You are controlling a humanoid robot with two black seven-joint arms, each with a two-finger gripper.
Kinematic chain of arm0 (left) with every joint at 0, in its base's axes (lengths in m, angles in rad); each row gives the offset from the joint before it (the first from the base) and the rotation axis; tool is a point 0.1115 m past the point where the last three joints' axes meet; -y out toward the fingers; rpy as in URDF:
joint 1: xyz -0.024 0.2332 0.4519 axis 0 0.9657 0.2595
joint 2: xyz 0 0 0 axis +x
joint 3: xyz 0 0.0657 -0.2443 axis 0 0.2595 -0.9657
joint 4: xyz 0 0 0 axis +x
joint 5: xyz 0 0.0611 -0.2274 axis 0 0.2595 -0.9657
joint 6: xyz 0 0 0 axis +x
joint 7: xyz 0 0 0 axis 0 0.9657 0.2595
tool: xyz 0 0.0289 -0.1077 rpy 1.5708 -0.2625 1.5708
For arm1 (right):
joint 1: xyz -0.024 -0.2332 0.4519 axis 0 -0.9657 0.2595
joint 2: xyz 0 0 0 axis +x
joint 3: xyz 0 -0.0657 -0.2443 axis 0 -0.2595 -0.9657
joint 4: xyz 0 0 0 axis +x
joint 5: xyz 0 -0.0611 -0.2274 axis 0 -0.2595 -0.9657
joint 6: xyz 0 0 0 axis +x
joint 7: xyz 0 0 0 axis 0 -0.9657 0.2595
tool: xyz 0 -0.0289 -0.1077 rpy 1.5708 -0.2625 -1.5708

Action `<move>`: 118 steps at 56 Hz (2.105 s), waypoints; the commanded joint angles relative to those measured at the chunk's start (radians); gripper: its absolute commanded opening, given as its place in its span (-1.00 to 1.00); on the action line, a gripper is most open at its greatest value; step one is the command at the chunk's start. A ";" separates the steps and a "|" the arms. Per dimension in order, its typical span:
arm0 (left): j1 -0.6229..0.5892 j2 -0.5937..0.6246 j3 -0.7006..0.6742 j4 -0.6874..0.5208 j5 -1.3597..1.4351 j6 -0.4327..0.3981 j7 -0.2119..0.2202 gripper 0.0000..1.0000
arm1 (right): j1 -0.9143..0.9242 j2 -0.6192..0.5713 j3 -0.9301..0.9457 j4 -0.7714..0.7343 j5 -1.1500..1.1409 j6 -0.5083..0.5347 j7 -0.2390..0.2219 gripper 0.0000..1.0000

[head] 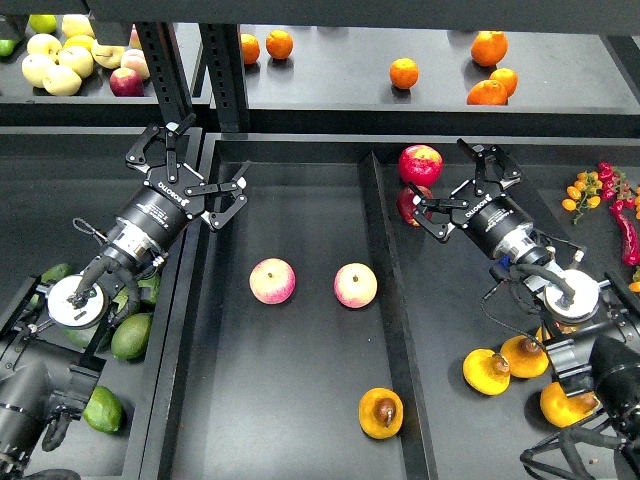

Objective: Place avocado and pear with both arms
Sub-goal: 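Move the right gripper toward the halved yellow fruit near the robot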

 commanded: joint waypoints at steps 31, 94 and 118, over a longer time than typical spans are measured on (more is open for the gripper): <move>0.024 0.000 0.000 -0.002 -0.031 0.000 0.000 0.97 | 0.138 0.000 -0.297 -0.020 -0.040 0.000 -0.190 0.99; 0.032 0.000 0.002 -0.008 -0.031 0.000 0.002 0.98 | 0.267 -0.275 -1.164 0.164 0.020 0.000 -0.208 0.99; 0.032 0.000 0.003 -0.007 -0.031 0.000 0.002 0.98 | 0.172 -0.267 -1.167 0.172 -0.042 0.000 -0.208 0.99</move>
